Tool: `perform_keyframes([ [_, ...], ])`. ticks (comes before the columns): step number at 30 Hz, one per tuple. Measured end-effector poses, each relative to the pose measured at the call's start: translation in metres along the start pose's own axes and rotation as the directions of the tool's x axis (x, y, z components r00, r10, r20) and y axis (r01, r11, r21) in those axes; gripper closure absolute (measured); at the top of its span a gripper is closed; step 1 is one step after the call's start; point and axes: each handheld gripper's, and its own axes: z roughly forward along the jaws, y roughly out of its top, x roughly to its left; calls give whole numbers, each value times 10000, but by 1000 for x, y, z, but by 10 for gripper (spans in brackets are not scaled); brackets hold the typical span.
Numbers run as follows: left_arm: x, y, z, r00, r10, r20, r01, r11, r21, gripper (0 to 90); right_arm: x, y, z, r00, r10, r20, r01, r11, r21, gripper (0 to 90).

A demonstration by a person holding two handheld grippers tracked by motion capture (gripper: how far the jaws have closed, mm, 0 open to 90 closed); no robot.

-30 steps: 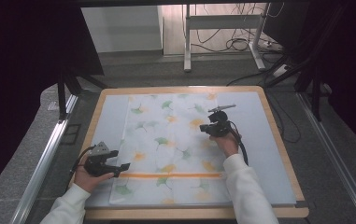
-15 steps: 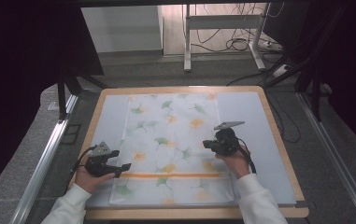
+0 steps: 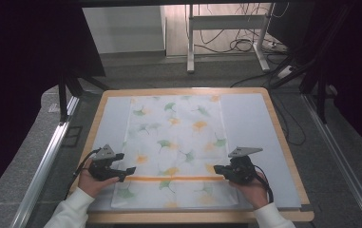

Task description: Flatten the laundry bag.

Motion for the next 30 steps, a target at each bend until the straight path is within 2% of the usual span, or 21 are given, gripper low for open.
perform_keyframes([
  [6, -7, 6, 2, 9998, 182, 74, -182, 9998, -3, 220, 2, -14, -3, 9999, 145, -5, -145, 9997, 204, 889],
  [14, -19, 15, 9, 9986, 515, 144, -516, 9986, 71, 224, 7, -21, -7, 9999, 116, 29, -117, 9996, 264, 889],
  [17, -20, 18, 12, 9985, 441, 329, -444, 9990, 78, 225, 7, -24, -9, 9998, 164, 59, -166, 9994, 295, 889],
  [18, -23, 20, 13, 9977, 628, 266, -632, 9979, 127, 226, 8, -27, -9, 9998, 182, 85, -185, 9992, 365, 889],
  [19, -25, 22, 14, 9975, 624, 319, -627, 9980, 80, 227, 8, -28, -10, 9998, 185, 99, -189, 9991, 387, 889],
  [23, -29, 25, 16, 9965, 728, 415, -729, 9973, 24, 230, 10, -31, -15, 9997, 189, 138, -193, 9994, 275, 889],
  [24, -30, 26, 18, 9963, 644, 577, -647, 9979, 32, 230, 10, -34, -18, 9995, 244, 179, -248, 9994, 227, 889],
  [27, -32, 27, 18, 9956, 804, 478, -809, 9967, 87, 230, 11, -38, -21, 9993, 302, 236, -307, 9992, 240, 889],
  [30, -37, 31, 20, 9946, 865, 580, -868, 9962, 31, 231, 12, -40, -24, 9990, 360, 260, -366, 9991, 217, 889],
])
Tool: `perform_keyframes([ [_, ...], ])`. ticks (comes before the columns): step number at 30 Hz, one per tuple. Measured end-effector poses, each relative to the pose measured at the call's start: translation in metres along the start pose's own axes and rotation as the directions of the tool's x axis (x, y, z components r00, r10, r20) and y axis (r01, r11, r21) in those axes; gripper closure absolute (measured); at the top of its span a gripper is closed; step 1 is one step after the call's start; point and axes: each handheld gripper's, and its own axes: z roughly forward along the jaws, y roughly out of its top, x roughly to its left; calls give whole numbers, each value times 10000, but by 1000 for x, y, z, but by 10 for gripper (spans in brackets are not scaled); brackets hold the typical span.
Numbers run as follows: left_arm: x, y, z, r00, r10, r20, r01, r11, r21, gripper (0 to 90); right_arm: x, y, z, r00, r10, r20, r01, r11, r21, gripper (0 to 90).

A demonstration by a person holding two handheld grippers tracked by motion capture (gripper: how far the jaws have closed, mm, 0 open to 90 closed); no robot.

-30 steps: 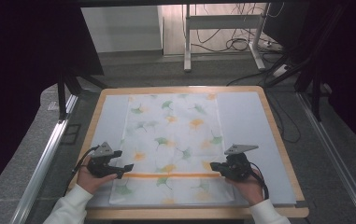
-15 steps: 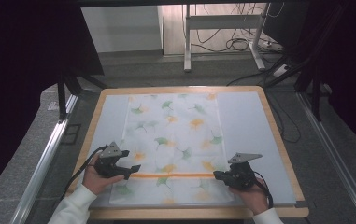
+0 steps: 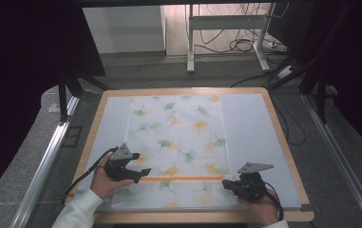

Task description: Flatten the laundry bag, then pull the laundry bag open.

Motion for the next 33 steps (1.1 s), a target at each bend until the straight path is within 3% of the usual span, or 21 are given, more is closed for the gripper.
perform_keyframes([
  [14, -23, 21, 25, 9971, 581, 498, -593, 9979, 242, 230, 1, -6, -5, 9999, -61, 82, 61, 10000, 49, 889],
  [16, -24, 23, 29, 9966, 486, 663, -500, 9986, 188, 232, 2, -6, -4, 9999, -84, 76, 83, 9999, 86, 889],
  [18, -27, 25, 31, 9969, 600, 519, -614, 9978, 264, 231, 2, -6, -4, 10000, -69, 64, 69, 9999, 78, 889],
  [23, -31, 31, 35, 9955, 696, 637, -712, 9972, 243, 232, 2, -6, -2, 9999, -10, 116, 9, 10000, 88, 889],
  [25, -31, 33, 38, 9951, 536, 827, -554, 9983, 203, 236, 3, -6, -1, 10000, -48, 86, 46, 9999, 151, 888],
  [27, -34, 35, 42, 9948, 783, 645, -807, 9961, 353, 237, 4, -6, -1, 10000, -65, 74, 64, 9998, 170, 889],
  [33, -46, 43, 54, 9901, 1106, 865, -1145, 9926, 410, 243, 3, -6, -3, 10000, 1, 92, -2, 9999, 122, 889],
])
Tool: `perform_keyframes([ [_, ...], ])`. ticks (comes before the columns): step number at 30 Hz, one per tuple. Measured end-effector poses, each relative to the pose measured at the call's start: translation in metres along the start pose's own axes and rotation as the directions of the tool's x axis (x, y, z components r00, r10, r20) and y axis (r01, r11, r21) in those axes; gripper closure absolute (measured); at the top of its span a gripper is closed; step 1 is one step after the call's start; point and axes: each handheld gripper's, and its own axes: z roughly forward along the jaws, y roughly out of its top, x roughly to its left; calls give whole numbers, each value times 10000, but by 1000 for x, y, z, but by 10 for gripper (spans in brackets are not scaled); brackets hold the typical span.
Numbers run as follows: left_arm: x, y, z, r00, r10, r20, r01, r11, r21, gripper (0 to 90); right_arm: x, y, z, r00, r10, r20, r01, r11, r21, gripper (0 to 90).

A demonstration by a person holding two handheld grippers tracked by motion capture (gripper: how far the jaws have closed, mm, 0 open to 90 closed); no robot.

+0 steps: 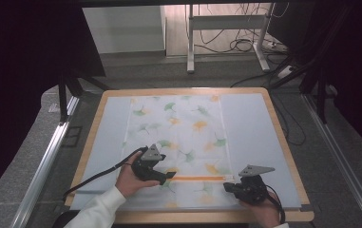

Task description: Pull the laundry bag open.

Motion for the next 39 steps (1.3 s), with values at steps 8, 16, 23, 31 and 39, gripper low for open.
perform_keyframes([
  [8, -12, 12, 16, 9987, 41, 498, -36, 9999, -99, 258, 0, -2, -2, 10000, -13, 34, 13, 10000, 59, 889],
  [16, -8, 14, 21, 9984, -198, 524, 203, 9997, -102, 273, 1, -5, -2, 10000, -30, 90, 28, 9998, 218, 889],
  [23, -23, 28, 32, 9970, 528, 572, -526, 9986, -49, 274, 0, -10, -4, 9999, 78, 132, -81, 9997, 248, 889],
  [31, -18, 32, 36, 9955, -57, 947, 88, 9994, -329, 296, -2, -10, -3, 10000, 42, 75, -45, 9992, 385, 889],
  [39, -37, 44, 45, 9916, 827, 991, -818, 9966, -140, 302, -2, -10, -2, 9999, 54, 88, -58, 9992, 395, 888],
])
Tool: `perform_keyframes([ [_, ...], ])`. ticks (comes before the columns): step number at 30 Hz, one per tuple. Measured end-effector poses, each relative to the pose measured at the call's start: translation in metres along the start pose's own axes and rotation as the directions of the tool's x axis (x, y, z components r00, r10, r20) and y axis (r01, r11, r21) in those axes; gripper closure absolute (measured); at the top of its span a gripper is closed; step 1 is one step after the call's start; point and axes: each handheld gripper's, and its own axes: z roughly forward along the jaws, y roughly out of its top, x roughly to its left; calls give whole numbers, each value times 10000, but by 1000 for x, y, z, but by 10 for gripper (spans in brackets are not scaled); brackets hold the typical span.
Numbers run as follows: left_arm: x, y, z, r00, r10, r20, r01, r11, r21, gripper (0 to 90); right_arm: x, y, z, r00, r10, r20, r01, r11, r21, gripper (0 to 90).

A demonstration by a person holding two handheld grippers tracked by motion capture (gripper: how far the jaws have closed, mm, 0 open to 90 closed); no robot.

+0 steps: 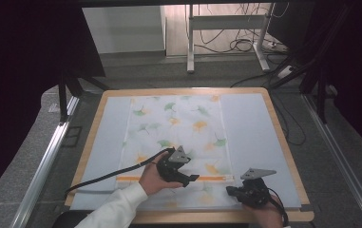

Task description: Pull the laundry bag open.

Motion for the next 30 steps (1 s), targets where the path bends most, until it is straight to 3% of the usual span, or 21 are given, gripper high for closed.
perform_keyframes([
  [3, -5, 7, 6, 9998, 150, 98, -151, 9999, 76, 306, 0, 0, -1, 10000, -1, -26, 1, 10000, -3, 888],
  [5, -6, 8, 7, 9998, 76, 205, -75, 9999, -70, 316, 0, 0, -1, 10000, 6, -34, -6, 10000, -25, 888],
  [6, -4, 11, 9, 9990, -175, 402, 184, 9996, -230, 316, 0, -1, -1, 10000, 20, -44, -21, 10000, -71, 888],
  [13, 4, 14, 10, 9984, -469, 305, 479, 9982, -348, 320, -1, -1, 0, 10000, -45, -38, 45, 10000, 46, 888],
  [15, -2, 18, 17, 9999, 87, 74, -87, 9999, 97, 314, -1, -1, 1, 10000, -24, -25, 24, 10000, 39, 888],
  [16, -5, 20, 19, 9995, 247, 208, -251, 9995, 203, 308, -1, -1, 1, 10000, -17, -23, 18, 10000, 48, 888],
  [23, -16, 36, 37, 9977, 491, 464, -502, 9985, 222, 305, 1, -2, 1, 10000, -4, -24, 4, 10000, 94, 888],
  [26, -23, 47, 47, 9952, 857, 476, -873, 9957, 314, 306, 1, -2, 2, 10000, -23, -26, 24, 9999, 132, 888],
  [30, -21, 52, 51, 9969, 461, 643, -467, 9989, 90, 316, 1, -2, 2, 10000, -61, -39, 62, 9999, 133, 888],
])
